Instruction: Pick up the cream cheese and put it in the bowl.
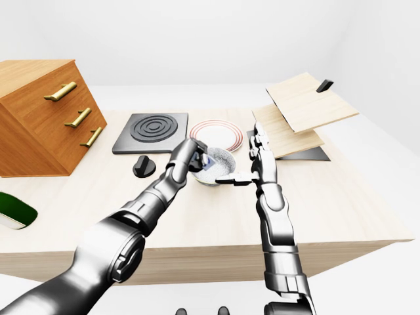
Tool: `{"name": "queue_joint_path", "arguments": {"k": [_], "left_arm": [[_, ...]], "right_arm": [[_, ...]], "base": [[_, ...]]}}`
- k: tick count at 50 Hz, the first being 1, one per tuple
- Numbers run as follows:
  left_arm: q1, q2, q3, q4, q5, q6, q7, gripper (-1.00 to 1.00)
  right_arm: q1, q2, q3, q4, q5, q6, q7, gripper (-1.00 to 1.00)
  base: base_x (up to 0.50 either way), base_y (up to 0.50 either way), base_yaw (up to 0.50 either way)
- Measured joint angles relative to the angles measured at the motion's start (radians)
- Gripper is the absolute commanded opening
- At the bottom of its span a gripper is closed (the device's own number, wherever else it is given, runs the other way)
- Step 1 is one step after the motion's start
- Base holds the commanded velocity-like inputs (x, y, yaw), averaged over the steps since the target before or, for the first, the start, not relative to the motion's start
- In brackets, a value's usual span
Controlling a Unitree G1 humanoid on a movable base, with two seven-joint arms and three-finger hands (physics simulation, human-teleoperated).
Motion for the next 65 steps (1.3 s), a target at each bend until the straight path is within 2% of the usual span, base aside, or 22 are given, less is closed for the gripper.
{"name": "queue_joint_path", "arguments": {"k": [17,18,19,20,21,35,46,59,63,65], "left_arm": [[0.011,-0.007,0.007,0.008,0.031,0.0,0.012,-0.98],[0.011,-0.007,0.007,0.008,0.032,0.0,0.012,-0.73],[0.011,-0.007,0.009,0.007,0.037,0.0,0.014,-0.07],[0.011,-0.007,0.009,0.006,0.044,0.0,0.015,0.92],[0.011,-0.007,0.01,0.005,0.049,0.0,0.016,1.0],[0.0,-0.009,0.018,-0.008,0.086,0.0,0.029,1.0],[-0.036,-0.01,0.032,-0.02,0.051,0.0,0.014,1.0],[-0.123,0.006,0.062,-0.084,-0.132,0.0,-0.089,1.0],[-0.1,0.017,0.062,-0.151,-0.212,0.0,-0.142,1.0],[-0.059,0.025,0.059,-0.226,-0.259,0.0,-0.179,1.0]], "right_arm": [[-0.007,-0.002,0.002,0.009,0.0,0.0,0.008,1.0],[-0.007,-0.002,0.002,0.009,0.0,0.0,0.009,1.0],[-0.007,-0.002,0.002,0.009,0.0,0.0,0.009,1.0],[-0.007,-0.002,0.002,0.009,0.0,0.0,0.01,1.0],[-0.007,-0.002,0.002,0.01,0.0,0.0,0.01,1.0],[-0.008,-0.003,0.003,0.011,-0.002,0.0,0.02,1.0],[-0.008,-0.004,0.003,0.011,-0.004,0.0,0.025,1.0],[-0.008,-0.004,0.003,0.011,-0.006,0.0,0.03,1.0],[-0.009,-0.004,0.003,0.011,-0.006,0.0,0.031,1.0],[-0.009,-0.004,0.003,0.012,-0.007,0.0,0.031,1.0]], "base": [[0.0,0.0,0.0],[0.0,0.0,0.0],[0.0,0.0,0.0],[0.0,0.0,0.0],[0.0,0.0,0.0],[0.0,0.0,0.0],[0.0,0.0,0.0],[0.0,0.0,0.0],[0.0,0.0,0.0],[0.0,0.0,0.0]]}}
